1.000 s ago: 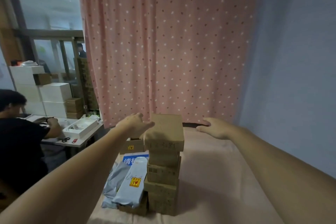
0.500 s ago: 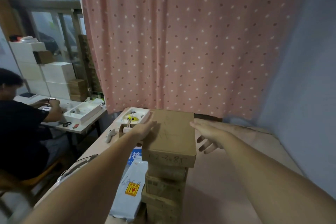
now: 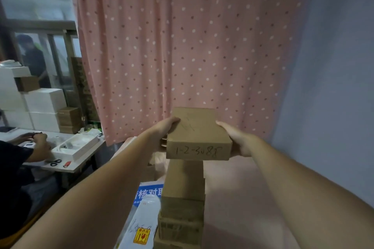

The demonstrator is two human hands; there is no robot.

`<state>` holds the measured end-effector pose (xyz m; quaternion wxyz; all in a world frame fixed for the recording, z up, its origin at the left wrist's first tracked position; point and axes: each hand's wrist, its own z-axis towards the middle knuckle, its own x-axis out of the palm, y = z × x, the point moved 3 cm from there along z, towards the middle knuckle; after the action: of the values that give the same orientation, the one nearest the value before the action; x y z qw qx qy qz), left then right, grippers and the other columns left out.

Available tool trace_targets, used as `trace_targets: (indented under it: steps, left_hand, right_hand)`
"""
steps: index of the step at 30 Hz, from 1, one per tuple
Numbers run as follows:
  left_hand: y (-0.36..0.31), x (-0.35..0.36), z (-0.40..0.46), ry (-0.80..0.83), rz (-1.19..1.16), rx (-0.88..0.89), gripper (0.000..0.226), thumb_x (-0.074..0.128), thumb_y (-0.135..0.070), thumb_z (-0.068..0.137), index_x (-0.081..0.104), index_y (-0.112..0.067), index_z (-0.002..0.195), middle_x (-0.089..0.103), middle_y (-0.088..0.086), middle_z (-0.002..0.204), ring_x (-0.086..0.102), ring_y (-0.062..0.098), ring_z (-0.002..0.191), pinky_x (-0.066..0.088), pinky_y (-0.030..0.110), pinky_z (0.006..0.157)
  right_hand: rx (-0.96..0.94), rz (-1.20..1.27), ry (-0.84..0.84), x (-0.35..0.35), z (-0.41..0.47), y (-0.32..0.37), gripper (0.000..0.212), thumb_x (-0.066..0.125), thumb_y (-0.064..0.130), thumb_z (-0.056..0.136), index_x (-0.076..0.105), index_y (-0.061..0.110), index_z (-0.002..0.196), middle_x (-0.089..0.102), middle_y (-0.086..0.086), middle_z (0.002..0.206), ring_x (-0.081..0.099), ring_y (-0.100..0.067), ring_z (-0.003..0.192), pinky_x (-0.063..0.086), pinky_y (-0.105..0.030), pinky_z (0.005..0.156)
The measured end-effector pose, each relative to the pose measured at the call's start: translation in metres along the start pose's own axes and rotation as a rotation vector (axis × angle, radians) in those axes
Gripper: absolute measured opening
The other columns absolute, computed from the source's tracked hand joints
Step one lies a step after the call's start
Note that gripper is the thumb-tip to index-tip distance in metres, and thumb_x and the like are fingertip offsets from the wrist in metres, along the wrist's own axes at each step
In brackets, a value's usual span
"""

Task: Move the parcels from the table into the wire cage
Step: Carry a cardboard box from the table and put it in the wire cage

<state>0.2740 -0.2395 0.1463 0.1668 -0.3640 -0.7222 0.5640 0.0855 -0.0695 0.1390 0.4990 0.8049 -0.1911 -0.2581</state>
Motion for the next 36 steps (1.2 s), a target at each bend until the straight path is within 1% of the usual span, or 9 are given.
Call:
trace_targets:
  steps: [2,6,10,14,17,25,28,32,36]
  left_hand:
    - [-0.027,0.018,-0.004,0.092,-0.047,0.068,0.055,0.063,-0.057,0.090,0.067,-0.013,0.122,0.076,0.011,0.109,0.074,0.031,0.094,0.060,0.041,0.080]
    - [-0.066,0.066,-0.018,0.283,-0.117,0.132,0.038,0.066,-0.043,0.097,0.067,-0.009,0.114,0.078,0.012,0.081,0.075,0.029,0.071,0.060,0.036,0.061]
    - [-0.088,0.128,-0.019,0.475,-0.108,0.188,0.036,0.064,-0.040,0.099,0.068,-0.008,0.117,0.080,0.013,0.088,0.076,0.030,0.077,0.060,0.037,0.068]
    - [-0.082,0.217,-0.046,0.736,-0.056,0.173,0.033,0.064,-0.035,0.101,0.069,-0.009,0.119,0.080,0.012,0.093,0.078,0.028,0.075,0.061,0.040,0.069]
    - [-0.062,0.284,-0.089,0.928,0.009,0.152,0.040,0.066,-0.037,0.099,0.066,-0.013,0.131,0.079,0.013,0.108,0.078,0.031,0.087,0.063,0.042,0.068]
    - [-0.010,0.408,-0.337,1.460,0.130,0.146,0.039,0.067,-0.037,0.099,0.065,-0.016,0.132,0.079,0.012,0.112,0.078,0.032,0.094,0.064,0.045,0.068]
    - [0.013,0.428,-0.457,1.644,0.146,0.144,0.038,0.067,-0.036,0.099,0.064,-0.017,0.132,0.078,0.012,0.114,0.077,0.033,0.101,0.063,0.048,0.077]
    - [0.056,0.428,-0.612,1.839,0.185,0.128,0.036,0.069,-0.036,0.098,0.067,-0.016,0.128,0.079,0.012,0.110,0.077,0.032,0.101,0.062,0.050,0.085]
    - [0.105,0.407,-0.750,2.017,0.231,0.096,0.034,0.069,-0.036,0.098,0.068,-0.014,0.125,0.079,0.011,0.108,0.077,0.030,0.099,0.062,0.048,0.085]
  right_hand:
    - [-0.035,0.140,-0.041,-0.016,-0.018,0.017,0.058,0.063,0.068,0.090,0.071,0.016,0.115,0.077,-0.012,0.086,0.073,-0.028,0.082,0.059,-0.036,0.071]
    - [-0.081,0.273,-0.163,-0.060,-0.059,0.029,0.044,0.065,0.057,0.095,0.069,0.016,0.111,0.077,-0.011,0.081,0.073,-0.029,0.079,0.060,-0.038,0.070]
    - [-0.105,0.365,-0.373,-0.107,-0.113,0.007,0.035,0.062,0.049,0.099,0.070,0.019,0.115,0.078,-0.009,0.083,0.074,-0.027,0.078,0.060,-0.038,0.074]
    - [-0.062,0.443,-0.636,-0.141,-0.194,-0.053,0.040,0.064,0.049,0.098,0.072,0.018,0.122,0.079,-0.011,0.114,0.076,-0.029,0.101,0.058,-0.048,0.099]
    - [-0.011,0.517,-0.855,-0.150,-0.276,-0.104,0.040,0.065,0.047,0.098,0.071,0.018,0.125,0.080,-0.009,0.111,0.076,-0.027,0.099,0.059,-0.046,0.097]
    - [0.096,0.620,-1.388,-0.104,-0.573,-0.197,0.036,0.066,0.045,0.099,0.069,0.015,0.119,0.081,-0.006,0.085,0.078,-0.023,0.077,0.063,-0.043,0.083]
    - [0.125,0.639,-1.568,-0.065,-0.691,-0.221,0.041,0.066,0.047,0.098,0.068,0.016,0.124,0.081,-0.008,0.095,0.078,-0.026,0.083,0.064,-0.043,0.083]
    - [0.172,0.648,-1.765,0.003,-0.836,-0.250,0.049,0.068,0.050,0.095,0.066,0.018,0.131,0.073,-0.013,0.129,0.074,-0.031,0.106,0.055,-0.051,0.106]
    - [0.210,0.679,-1.943,0.085,-0.954,-0.278,0.051,0.069,0.051,0.094,0.065,0.019,0.132,0.071,-0.013,0.132,0.068,-0.033,0.123,0.049,-0.055,0.112]
